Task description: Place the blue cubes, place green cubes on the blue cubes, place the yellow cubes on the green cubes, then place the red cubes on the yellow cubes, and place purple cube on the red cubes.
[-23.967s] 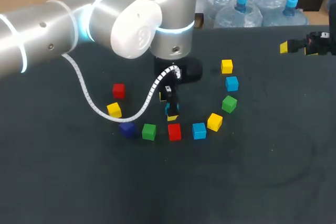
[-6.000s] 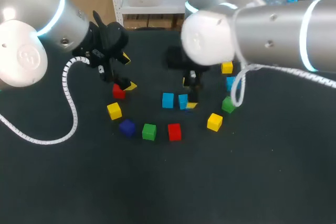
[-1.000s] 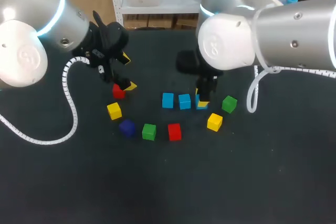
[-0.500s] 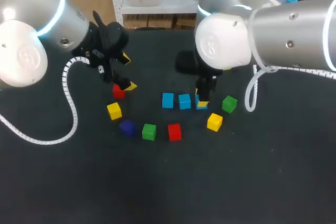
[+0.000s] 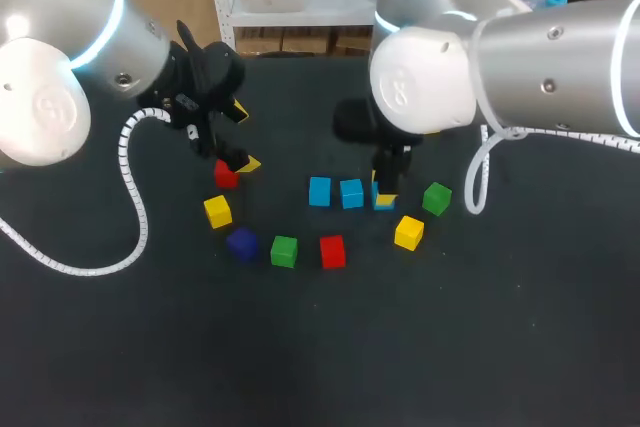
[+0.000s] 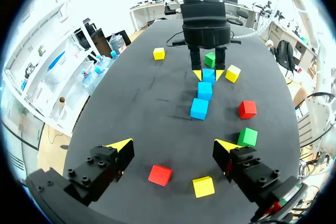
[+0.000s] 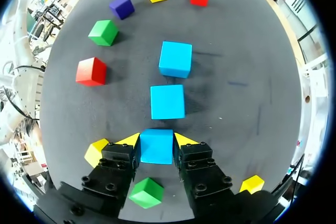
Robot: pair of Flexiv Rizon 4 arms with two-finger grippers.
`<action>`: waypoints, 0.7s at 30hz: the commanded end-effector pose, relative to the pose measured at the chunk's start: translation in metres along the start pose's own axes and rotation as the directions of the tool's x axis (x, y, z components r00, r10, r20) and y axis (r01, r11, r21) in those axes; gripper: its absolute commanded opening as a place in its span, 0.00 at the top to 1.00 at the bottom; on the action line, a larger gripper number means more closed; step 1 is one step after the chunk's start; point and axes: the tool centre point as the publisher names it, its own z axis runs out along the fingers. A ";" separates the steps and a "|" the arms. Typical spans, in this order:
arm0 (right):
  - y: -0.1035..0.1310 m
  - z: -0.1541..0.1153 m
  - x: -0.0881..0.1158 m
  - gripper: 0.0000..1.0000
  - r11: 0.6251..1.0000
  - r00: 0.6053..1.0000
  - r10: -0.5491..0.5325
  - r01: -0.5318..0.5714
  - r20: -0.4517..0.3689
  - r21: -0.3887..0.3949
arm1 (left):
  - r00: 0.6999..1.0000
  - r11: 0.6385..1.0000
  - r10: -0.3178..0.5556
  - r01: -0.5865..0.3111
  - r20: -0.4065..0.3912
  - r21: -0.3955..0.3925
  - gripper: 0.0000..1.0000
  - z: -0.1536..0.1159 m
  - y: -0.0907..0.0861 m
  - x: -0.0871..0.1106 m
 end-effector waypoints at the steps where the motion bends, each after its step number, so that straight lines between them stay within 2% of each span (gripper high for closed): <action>1: -0.003 -0.001 -0.001 1.00 1.000 1.000 -0.002 0.002 -0.002 0.000 | 1.000 1.000 0.004 -0.004 0.007 0.001 0.00 0.000 0.000 0.002; 11: -0.005 0.001 -0.002 1.00 1.000 1.000 -0.005 0.005 -0.002 -0.002 | 1.000 1.000 0.004 -0.004 0.007 0.001 0.00 0.000 0.000 0.002; 12: -0.005 0.001 -0.002 0.98 1.000 1.000 -0.004 0.004 -0.002 -0.003 | 1.000 1.000 0.004 -0.004 0.007 0.001 0.00 0.000 0.000 0.002; 15: -0.005 0.001 -0.002 0.86 1.000 1.000 -0.001 0.001 -0.001 -0.006 | 1.000 1.000 0.004 -0.004 0.007 0.001 0.00 0.000 0.000 0.002; 16: -0.005 0.002 -0.001 0.73 1.000 1.000 0.003 -0.003 0.002 -0.007 | 1.000 1.000 0.004 -0.004 0.007 0.001 0.00 0.000 0.000 0.002; 17: -0.005 0.002 -0.001 0.55 1.000 1.000 0.003 -0.003 0.004 -0.006 | 1.000 1.000 0.004 -0.004 0.007 0.001 0.00 0.000 0.000 0.002; 18: -0.005 0.001 -0.001 0.00 1.000 1.000 0.006 -0.006 0.008 -0.004 | 1.000 1.000 0.004 -0.004 0.007 0.001 0.00 0.000 0.000 0.002; 21: -0.004 0.000 -0.001 0.00 1.000 1.000 0.007 -0.007 0.018 0.002 | 1.000 1.000 0.004 -0.004 0.007 0.001 0.00 0.000 0.000 0.002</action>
